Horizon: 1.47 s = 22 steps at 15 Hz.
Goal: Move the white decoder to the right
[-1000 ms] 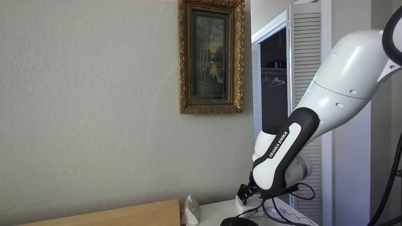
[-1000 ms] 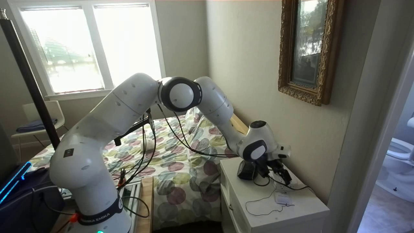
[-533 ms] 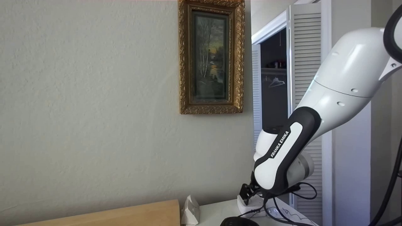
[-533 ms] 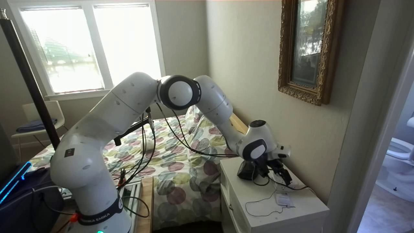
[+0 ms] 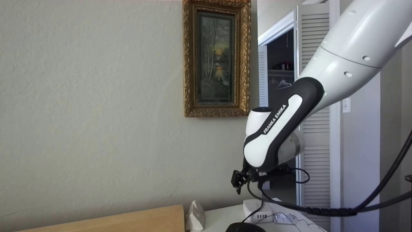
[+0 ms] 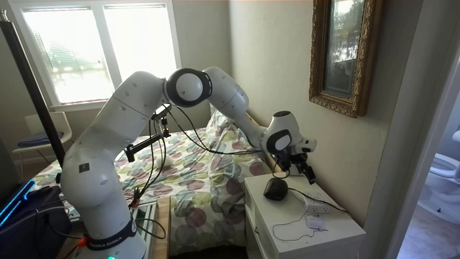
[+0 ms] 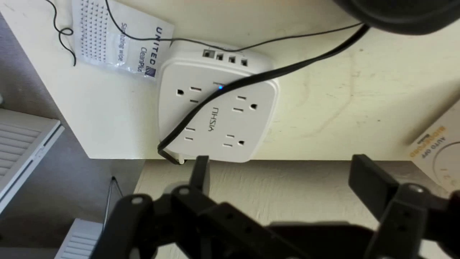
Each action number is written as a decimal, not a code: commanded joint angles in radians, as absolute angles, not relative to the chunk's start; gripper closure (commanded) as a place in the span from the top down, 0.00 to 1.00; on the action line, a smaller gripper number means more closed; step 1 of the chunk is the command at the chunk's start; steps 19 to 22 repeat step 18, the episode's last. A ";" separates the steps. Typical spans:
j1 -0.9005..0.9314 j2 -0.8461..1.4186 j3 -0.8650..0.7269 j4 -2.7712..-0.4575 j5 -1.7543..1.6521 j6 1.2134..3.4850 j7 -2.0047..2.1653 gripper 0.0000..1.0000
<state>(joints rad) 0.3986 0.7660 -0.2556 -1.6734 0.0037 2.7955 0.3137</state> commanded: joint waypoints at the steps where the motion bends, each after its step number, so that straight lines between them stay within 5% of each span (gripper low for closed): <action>1: 0.407 0.603 -0.238 -1.747 -0.040 2.627 0.377 1.00; 12: 0.234 0.282 -0.052 -1.789 0.010 2.196 0.342 1.00; 22: 0.202 0.279 -0.014 -1.771 -0.017 2.178 0.355 1.00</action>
